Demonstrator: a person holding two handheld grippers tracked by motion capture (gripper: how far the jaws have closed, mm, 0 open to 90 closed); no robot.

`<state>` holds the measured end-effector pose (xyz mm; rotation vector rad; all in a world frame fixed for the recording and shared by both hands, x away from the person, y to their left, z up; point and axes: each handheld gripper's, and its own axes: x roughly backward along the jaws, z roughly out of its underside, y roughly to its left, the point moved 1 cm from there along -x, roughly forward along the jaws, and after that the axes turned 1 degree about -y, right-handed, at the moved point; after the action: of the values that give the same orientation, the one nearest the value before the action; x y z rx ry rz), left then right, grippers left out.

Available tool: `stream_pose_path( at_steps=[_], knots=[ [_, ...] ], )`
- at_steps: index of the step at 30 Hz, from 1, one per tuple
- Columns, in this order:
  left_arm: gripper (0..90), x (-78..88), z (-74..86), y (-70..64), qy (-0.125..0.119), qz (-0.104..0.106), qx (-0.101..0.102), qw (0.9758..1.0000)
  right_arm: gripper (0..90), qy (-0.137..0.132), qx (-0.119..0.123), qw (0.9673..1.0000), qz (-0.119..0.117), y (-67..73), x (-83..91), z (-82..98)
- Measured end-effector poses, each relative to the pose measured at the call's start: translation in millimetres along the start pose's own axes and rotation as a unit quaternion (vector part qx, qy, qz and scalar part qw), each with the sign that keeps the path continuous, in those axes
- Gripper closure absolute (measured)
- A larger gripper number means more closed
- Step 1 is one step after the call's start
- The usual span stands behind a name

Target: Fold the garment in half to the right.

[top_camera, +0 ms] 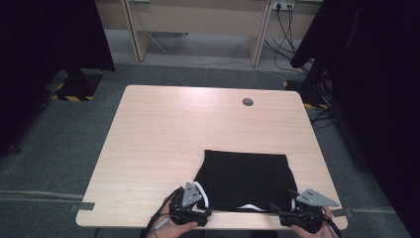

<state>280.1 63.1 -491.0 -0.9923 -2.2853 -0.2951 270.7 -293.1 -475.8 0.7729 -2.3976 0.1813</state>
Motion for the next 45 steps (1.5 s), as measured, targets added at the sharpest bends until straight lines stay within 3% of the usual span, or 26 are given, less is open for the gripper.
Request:
stream_pose_path(
  at_steps=[5,8,14,24,30,39,45],
  knots=[
    [35.1,-3.9,-3.7,-2.1,-0.007,0.002,-0.007,0.9999,17.7,0.0,0.001,1.0,-0.001,0.0,0.2,-0.1],
    [51.4,-3.9,-5.0,-2.2,-0.01,0.017,-0.006,0.9998,17.9,0.001,0.001,1.0,-0.002,-0.1,0.1,-0.1],
    [66.8,-4.6,-6.9,-1.8,-0.007,0.018,-0.01,0.9998,18.1,0.001,0.003,1.0,-0.004,0.6,0.0,-0.7],
    [72.1,-5.4,-9.1,-2.0,0.0,0.022,-0.009,0.9997,18.4,-0.003,0.009,0.9999,-0.005,1.9,-0.8,-5.8],
    [72.7,-4.7,-9.5,-3.6,0.004,0.021,-0.008,0.9997,18.5,-0.012,0.016,0.9997,-0.017,3.9,-6.2,-19.3],
    [73.7,-3.1,-7.7,-6.2,0.003,0.022,-0.01,0.9997,18.6,-0.005,0.024,0.9993,-0.028,3.7,-16.5,-31.5],
    [73.7,-3.2,-7.6,-4.5,0.002,0.027,-0.002,0.9996,18.7,-0.01,0.031,0.9986,-0.042,4.5,-28.3,-52.5]
  ],
)
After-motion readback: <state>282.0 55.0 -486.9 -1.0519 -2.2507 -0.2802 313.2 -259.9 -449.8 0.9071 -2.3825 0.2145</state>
